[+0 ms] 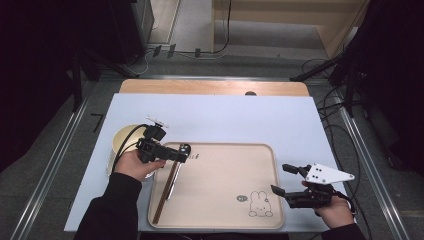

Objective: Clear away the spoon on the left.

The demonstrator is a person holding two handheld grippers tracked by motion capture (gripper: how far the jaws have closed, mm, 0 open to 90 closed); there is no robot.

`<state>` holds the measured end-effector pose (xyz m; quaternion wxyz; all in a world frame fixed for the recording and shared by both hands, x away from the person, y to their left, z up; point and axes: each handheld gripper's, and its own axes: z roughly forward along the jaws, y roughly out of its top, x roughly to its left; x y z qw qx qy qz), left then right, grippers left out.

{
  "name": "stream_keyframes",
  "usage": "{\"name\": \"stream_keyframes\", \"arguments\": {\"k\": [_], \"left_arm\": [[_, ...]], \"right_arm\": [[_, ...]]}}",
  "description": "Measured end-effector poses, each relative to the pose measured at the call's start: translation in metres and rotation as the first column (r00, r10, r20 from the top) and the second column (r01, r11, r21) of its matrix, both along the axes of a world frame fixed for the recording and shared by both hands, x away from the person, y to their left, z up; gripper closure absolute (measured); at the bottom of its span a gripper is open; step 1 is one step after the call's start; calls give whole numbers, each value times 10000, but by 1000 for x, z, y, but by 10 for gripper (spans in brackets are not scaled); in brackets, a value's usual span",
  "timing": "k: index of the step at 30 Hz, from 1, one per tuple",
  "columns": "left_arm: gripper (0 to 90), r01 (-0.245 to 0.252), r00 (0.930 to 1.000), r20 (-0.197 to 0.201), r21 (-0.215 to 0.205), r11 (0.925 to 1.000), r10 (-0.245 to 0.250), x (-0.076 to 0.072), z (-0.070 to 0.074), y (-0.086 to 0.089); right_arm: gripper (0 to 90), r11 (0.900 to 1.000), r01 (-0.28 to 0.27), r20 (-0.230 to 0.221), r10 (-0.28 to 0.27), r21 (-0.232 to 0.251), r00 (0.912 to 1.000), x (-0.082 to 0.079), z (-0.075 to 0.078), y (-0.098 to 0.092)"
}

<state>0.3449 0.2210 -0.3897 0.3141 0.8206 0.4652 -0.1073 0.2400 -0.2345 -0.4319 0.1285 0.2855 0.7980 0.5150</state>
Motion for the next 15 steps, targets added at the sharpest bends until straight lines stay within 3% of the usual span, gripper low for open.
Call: {"name": "stream_keyframes", "arguments": {"k": [3, 15], "left_arm": [[406, -57, 10000, 49, -159, 9999, 58, -2, 5, 3], [386, -397, 9972, 641, -17, 9992, 398, -10, 26, 26]], "right_arm": [[221, 10000, -16, -21, 16, -12, 10000, 0, 0, 0], [221, 10000, -99, 9, 99, -4, 10000, 2, 0, 3]]}}
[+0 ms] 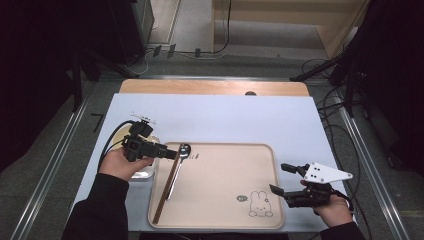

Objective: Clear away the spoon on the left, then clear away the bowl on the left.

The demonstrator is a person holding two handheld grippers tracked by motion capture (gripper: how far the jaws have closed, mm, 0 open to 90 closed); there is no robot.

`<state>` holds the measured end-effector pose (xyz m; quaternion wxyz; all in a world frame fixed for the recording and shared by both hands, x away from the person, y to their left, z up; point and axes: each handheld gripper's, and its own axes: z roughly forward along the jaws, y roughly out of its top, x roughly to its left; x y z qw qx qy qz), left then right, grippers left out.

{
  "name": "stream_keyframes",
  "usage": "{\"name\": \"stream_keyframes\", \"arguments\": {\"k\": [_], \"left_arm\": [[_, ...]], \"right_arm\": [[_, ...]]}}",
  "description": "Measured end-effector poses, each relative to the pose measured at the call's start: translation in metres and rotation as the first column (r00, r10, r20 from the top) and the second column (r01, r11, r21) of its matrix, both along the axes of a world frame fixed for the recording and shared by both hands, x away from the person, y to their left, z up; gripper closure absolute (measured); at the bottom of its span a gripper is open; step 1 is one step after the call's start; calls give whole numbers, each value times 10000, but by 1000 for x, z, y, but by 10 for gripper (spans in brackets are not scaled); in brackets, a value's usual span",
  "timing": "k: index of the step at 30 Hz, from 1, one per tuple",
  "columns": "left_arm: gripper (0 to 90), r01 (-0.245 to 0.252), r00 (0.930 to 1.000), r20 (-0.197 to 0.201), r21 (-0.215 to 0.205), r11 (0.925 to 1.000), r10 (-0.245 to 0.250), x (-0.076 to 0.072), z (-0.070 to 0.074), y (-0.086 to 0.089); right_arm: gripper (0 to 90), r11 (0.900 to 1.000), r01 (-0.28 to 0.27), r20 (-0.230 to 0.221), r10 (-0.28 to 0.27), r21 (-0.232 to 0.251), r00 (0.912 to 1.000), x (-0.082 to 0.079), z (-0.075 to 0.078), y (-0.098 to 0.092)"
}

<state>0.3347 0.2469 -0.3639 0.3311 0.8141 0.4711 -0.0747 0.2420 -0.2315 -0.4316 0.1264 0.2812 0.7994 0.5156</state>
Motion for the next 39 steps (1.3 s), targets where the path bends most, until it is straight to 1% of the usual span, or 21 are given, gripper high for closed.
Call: {"name": "stream_keyframes", "arguments": {"k": [2, 4, 10, 18, 20, 24, 28, 33, 34, 39], "left_arm": [[384, -110, 9999, 79, 88, 9999, 109, 0, 2, 5], [383, -164, 9998, 63, 99, 9998, 164, 0, 2, 10], [379, -543, 9984, 189, 213, 9983, 539, -2, 8, 27], [371, -938, 9955, 160, 310, 9951, 933, -3, 12, 48], [369, -1144, 9933, 163, 230, 9932, 1140, -4, 13, 54], [365, -1314, 9912, 188, 267, 9910, 1310, -5, 15, 63], [364, -1480, 9888, 240, 218, 9887, 1475, -6, 16, 70], [361, -1848, 9826, 264, 320, 9823, 1840, -6, 17, 83], [360, -1876, 9820, 289, 291, 9818, 1867, -6, 17, 85], [359, -2213, 9749, 305, 261, 9749, 2204, -7, 17, 97]], "right_arm": [[221, 10000, -48, 19, 48, 7, 10000, 1, 0, 1], [221, 10000, -63, 17, 63, -65, 10000, 1, 0, 1], [220, 9999, -112, 22, 112, -20, 9999, 2, 0, 3], [221, 10000, -81, 29, 82, -25, 10000, 2, 0, 3], [221, 9999, -96, 20, 96, -35, 10000, 2, 0, 3], [221, 10000, -88, 28, 89, -28, 10000, 3, 0, 3], [221, 9999, -109, 14, 109, -52, 9999, 3, 0, 3], [221, 9999, -113, 16, 113, -48, 9999, 3, 0, 3], [221, 9999, -122, 16, 122, -60, 9999, 2, 0, 3], [221, 9999, -102, 5, 102, -34, 9999, 3, -1, 3]]}}
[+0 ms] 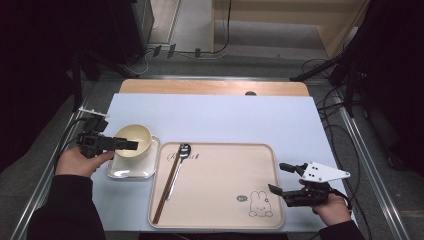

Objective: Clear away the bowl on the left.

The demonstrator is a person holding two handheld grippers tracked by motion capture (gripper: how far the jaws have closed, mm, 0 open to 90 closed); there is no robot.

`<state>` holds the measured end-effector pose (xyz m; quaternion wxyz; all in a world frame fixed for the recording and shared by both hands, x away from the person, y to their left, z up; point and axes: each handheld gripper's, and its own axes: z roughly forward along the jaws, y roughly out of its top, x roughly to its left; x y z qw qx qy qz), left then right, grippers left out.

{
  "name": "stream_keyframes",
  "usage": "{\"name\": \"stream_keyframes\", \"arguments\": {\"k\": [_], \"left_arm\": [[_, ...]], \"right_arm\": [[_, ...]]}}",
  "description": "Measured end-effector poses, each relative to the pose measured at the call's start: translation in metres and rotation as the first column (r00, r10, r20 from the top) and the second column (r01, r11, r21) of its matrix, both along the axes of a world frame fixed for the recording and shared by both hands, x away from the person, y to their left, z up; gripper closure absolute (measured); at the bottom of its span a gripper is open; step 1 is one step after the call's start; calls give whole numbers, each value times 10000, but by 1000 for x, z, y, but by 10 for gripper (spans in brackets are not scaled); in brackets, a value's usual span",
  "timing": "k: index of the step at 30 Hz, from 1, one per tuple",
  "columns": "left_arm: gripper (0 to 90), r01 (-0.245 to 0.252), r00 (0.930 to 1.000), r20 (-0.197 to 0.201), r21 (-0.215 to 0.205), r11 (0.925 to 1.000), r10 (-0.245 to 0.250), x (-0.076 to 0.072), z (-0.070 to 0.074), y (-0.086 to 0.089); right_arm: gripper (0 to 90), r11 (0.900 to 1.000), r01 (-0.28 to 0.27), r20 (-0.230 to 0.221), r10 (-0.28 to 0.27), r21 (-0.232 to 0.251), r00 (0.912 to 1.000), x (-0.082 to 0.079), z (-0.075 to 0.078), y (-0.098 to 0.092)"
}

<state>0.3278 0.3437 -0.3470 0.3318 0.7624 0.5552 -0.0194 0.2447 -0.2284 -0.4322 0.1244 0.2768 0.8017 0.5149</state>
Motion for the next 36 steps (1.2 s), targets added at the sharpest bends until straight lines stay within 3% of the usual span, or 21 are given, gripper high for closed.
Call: {"name": "stream_keyframes", "arguments": {"k": [16, 27, 36], "left_arm": [[327, -841, 9963, 175, -33, 9965, 842, 0, -4, 37], [345, -1374, 9905, -17, 328, 9900, 1375, 11, -20, 55], [416, -1696, 9834, -541, 634, 9835, 1731, 28, -43, 57]], "right_arm": [[221, 10000, -46, 19, 46, -64, 10000, 0, 0, 0], [221, 10000, -20, -26, 20, -51, 10000, 0, 0, 0], [221, 10000, 9, -16, -9, -79, 10000, -2, 0, -1]]}}
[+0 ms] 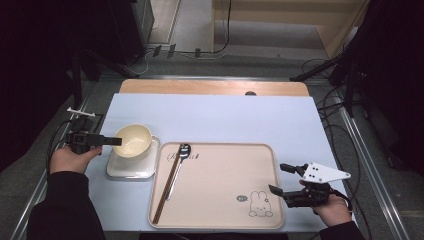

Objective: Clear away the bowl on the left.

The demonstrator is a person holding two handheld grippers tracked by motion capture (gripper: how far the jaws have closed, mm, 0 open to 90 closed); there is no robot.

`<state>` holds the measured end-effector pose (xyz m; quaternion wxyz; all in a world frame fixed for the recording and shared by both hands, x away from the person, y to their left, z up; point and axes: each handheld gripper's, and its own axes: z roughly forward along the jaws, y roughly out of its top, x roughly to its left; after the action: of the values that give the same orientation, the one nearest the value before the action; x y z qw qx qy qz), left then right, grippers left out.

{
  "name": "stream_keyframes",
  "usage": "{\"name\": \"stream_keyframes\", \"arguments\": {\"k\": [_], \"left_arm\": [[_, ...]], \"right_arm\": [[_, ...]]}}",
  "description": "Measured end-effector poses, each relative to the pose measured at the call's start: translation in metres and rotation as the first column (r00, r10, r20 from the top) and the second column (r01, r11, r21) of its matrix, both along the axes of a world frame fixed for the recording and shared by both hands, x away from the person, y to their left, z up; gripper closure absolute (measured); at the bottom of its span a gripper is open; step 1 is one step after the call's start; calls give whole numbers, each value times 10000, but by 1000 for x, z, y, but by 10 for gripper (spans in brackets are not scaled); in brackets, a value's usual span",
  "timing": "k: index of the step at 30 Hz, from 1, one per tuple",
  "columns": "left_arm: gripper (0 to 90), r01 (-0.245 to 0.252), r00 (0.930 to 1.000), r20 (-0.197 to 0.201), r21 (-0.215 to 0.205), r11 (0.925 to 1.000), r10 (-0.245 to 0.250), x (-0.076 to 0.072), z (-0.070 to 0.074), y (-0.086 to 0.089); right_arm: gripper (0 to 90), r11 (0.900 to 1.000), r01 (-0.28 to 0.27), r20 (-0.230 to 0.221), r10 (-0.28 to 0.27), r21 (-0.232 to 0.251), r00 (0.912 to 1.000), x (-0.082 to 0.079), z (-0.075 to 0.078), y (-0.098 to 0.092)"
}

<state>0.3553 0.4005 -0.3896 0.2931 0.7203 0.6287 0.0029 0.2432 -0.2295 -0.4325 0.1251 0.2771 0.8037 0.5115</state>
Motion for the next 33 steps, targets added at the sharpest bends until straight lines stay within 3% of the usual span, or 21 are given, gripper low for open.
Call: {"name": "stream_keyframes", "arguments": {"k": [10, 20, 26, 33], "left_arm": [[565, -323, 9975, -625, 22, 9995, 324, 12, -20, -4], [715, -288, 9926, -1158, 621, 9977, 358, 20, -31, -15], [782, -422, 9892, -1372, 735, 9964, 520, 24, -32, -17], [825, -638, 9807, -1839, 212, 9977, 667, 28, -33, -18]], "right_arm": [[221, 10000, 99, 7, -99, -7, 10000, -2, 0, -2], [221, 9999, 153, 26, -153, -35, 9999, -4, 0, -4], [221, 9999, 158, 34, -158, -43, 9999, -4, 0, -4], [221, 9999, 171, 34, -170, -21, 9998, -4, 0, -4]]}}
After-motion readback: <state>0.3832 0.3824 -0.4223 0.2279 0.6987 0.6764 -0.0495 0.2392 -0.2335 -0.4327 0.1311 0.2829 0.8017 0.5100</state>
